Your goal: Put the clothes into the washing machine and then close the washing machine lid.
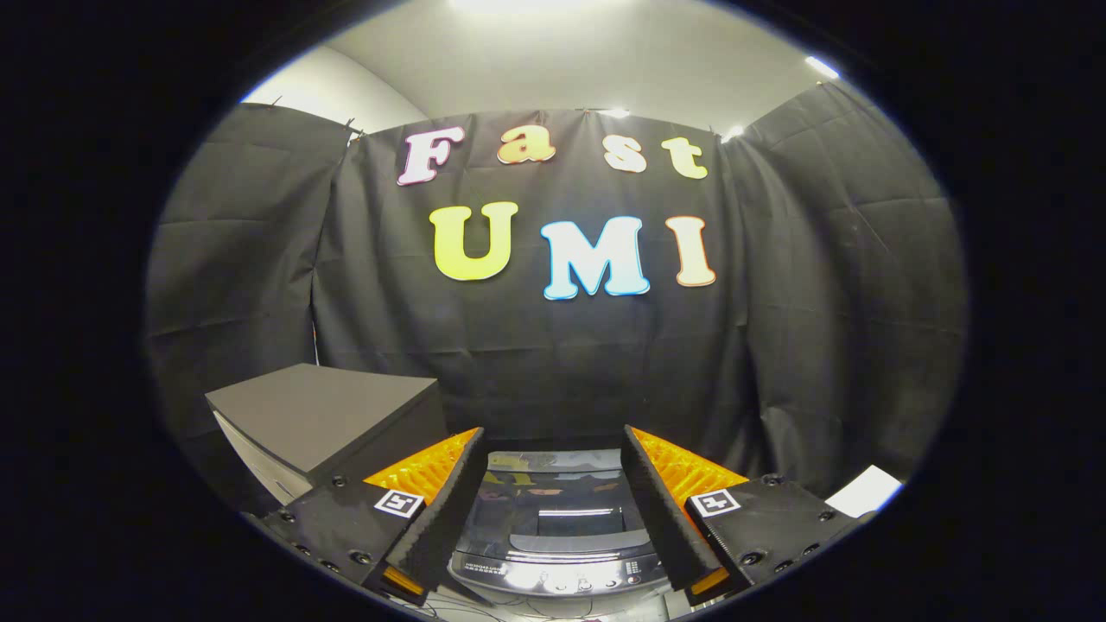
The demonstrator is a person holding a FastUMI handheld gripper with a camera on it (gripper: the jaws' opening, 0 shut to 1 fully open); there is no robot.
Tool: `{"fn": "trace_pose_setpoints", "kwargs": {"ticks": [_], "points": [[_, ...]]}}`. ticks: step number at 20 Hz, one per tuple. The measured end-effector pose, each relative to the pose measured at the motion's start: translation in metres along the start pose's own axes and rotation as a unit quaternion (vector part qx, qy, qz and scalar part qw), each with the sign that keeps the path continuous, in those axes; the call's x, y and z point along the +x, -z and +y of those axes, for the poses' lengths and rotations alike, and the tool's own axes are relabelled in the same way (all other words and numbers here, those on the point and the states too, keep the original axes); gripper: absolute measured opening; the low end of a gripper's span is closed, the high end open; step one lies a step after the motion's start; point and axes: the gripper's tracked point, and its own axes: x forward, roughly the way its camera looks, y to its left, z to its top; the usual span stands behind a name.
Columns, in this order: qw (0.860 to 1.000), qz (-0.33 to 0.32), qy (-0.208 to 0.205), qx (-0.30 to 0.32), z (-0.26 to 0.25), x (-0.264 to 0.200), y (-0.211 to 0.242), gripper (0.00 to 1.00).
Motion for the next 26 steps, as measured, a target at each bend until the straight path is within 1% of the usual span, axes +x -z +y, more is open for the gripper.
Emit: {"fn": "trace_pose_setpoints", "kwargs": {"ticks": [6, 15, 22, 26], "points": [[1.0, -0.026, -0.004, -0.004, 0.011, -0.054, -0.018, 0.96], [0.998, -0.052, 0.019, -0.013, 0.017, -0.131, -0.016, 0.96], [0.998, -0.057, 0.021, -0.021, 0.019, -0.165, -0.01, 0.96], [0.998, -0.061, 0.018, -0.008, 0.021, -0.175, -0.011, 0.96]]}}
